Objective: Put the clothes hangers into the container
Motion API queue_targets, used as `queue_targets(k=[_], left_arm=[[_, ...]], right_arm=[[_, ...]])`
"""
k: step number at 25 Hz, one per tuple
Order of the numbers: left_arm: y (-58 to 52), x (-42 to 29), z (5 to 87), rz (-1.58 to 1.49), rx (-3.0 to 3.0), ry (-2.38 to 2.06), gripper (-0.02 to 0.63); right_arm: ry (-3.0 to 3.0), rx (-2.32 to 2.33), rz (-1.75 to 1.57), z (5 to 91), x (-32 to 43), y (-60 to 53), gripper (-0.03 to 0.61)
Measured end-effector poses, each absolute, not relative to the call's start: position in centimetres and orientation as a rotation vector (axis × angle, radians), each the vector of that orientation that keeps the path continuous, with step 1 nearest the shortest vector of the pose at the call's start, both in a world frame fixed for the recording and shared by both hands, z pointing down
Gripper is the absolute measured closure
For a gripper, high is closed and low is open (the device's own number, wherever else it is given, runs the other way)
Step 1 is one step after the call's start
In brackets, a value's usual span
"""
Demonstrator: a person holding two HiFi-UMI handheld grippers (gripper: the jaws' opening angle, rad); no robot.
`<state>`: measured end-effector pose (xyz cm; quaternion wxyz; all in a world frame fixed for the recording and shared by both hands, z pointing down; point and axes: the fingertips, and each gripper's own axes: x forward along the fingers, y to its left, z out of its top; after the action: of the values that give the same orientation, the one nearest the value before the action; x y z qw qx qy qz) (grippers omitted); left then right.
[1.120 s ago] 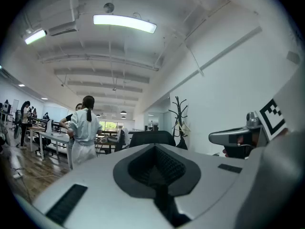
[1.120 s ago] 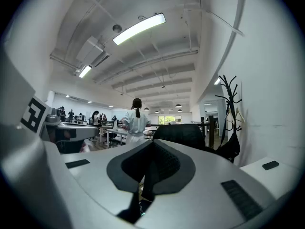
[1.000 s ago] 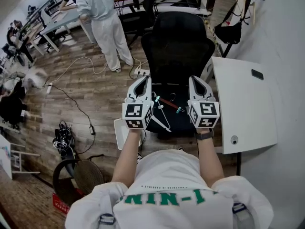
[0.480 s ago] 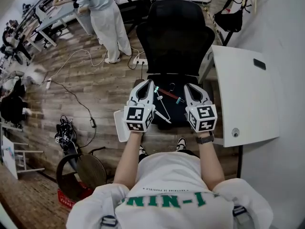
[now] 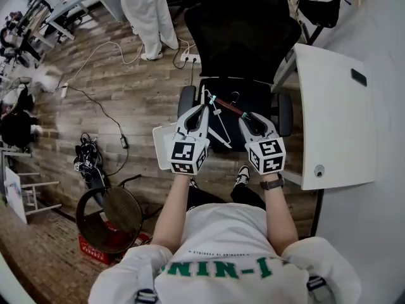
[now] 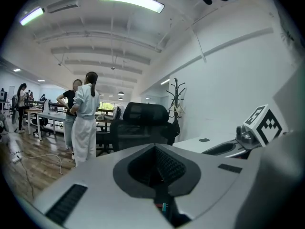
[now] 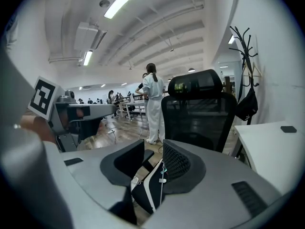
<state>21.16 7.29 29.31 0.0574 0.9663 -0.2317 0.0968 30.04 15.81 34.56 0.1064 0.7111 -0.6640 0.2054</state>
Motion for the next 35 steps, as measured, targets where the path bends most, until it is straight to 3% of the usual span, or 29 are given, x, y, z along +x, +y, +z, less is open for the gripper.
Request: queue_targets(k=[16, 35], left_arm=[[2.8, 19.5, 42.6, 0.377, 2.852, -0.634, 0.603], [-5.0, 18.7, 58.9, 0.313, 2.863, -0.592, 0.603]], right_arm=[[-1.945, 1.672, 0.830, 54.2, 24.1, 11.2, 0.339], [-1.827, 1.295, 0.967, 82.6, 19.1, 6.0, 0.301]])
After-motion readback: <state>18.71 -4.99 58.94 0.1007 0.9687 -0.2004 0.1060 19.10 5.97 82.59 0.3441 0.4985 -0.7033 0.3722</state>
